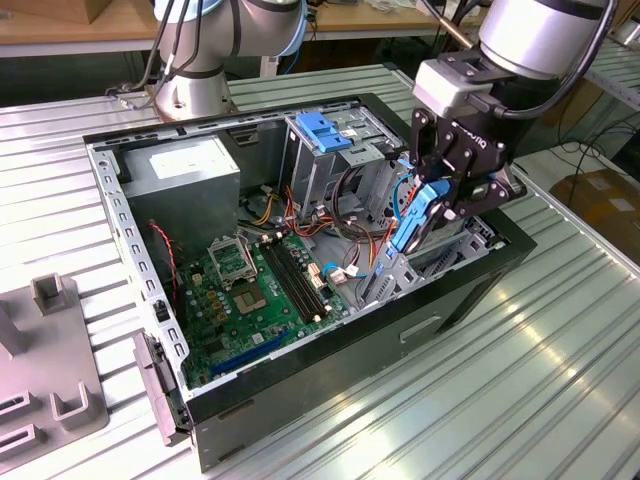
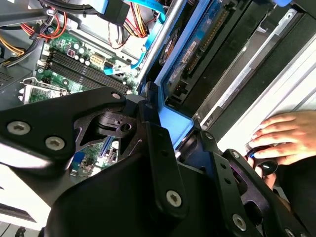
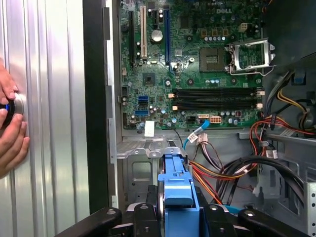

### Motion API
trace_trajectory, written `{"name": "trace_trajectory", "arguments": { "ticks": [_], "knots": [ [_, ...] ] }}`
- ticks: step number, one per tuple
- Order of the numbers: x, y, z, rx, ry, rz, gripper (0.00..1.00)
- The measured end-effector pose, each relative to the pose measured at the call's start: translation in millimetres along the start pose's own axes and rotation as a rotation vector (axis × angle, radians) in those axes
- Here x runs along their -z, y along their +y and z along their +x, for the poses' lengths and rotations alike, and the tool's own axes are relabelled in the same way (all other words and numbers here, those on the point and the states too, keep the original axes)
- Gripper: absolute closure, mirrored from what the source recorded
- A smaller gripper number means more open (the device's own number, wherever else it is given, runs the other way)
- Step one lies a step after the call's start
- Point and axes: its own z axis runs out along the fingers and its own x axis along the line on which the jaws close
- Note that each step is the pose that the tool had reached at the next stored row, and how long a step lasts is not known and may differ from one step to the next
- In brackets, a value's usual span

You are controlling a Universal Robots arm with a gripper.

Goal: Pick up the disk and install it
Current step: 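Insert the disk into the insertion slot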

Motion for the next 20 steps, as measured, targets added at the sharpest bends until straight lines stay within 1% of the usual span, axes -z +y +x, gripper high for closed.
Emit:
{"name": "trace_trajectory", "arguments": {
  "ticks": [6, 13, 16, 17, 20],
  "knots": [
    [-3.4, 0.0, 0.0, 0.0, -0.0001, 0.0, 0.63],
    [-4.0, 0.0, 0.0, 0.0, 0.0, 0.0, 0.63],
    [-4.2, -0.1, 0.0, 0.0, 0.0, 0.0001, 0.62],
    [-4.2, -0.1, 0.0, 0.0, 0.0001, 0.0, 0.55],
    [-4.4, -0.1, 0.0, 0.0, 0.0, 0.0, 0.55]
  ]
}}
